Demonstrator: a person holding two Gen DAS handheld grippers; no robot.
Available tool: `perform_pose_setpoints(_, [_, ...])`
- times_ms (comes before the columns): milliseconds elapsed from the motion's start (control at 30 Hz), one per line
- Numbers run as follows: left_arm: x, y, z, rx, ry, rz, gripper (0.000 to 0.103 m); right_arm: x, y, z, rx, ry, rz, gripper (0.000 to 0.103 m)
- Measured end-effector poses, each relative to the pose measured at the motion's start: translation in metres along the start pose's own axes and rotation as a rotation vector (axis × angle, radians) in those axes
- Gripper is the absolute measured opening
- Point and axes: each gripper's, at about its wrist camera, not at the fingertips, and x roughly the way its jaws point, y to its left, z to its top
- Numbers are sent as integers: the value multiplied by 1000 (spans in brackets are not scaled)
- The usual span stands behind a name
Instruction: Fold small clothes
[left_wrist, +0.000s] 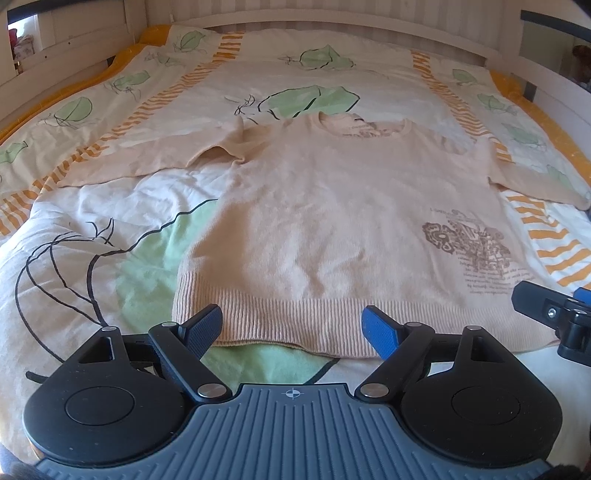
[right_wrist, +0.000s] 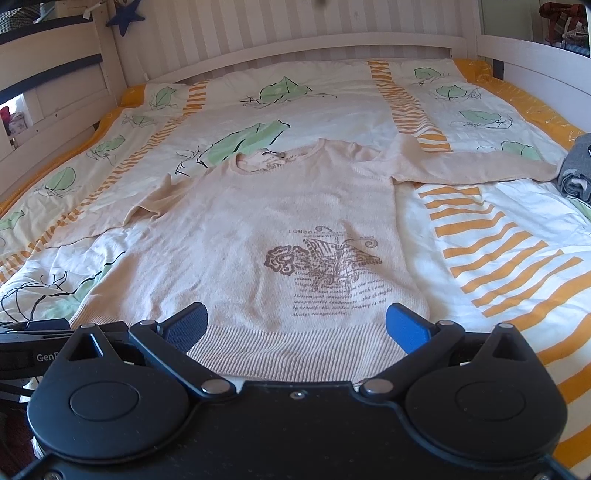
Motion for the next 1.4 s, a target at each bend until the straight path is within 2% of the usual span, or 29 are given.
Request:
perform_pose_setpoints(667, [19,-4,22,12,20,4,82,23,1,18,-15,46,37,102])
perform_pose_setpoints(833, [33,-4,38,18,17,11,82,36,-20,36,52,89,123,102])
perform_pose_setpoints(900, [40,-4,46,20,14,9,82,43,-34,46,75,108,133,102])
perform_pose_setpoints(1067, [58,-5,65,32,0,7,82,56,-76,78,143,75,58,102])
perform_pose_setpoints(1167, [74,-5,78,47,-4,8,82,69,-108,100,159,29,-33,102])
perform_pose_setpoints(1400, [115,-7,105,84,-4,32,82,117,-199,136,339,-6,-206,102])
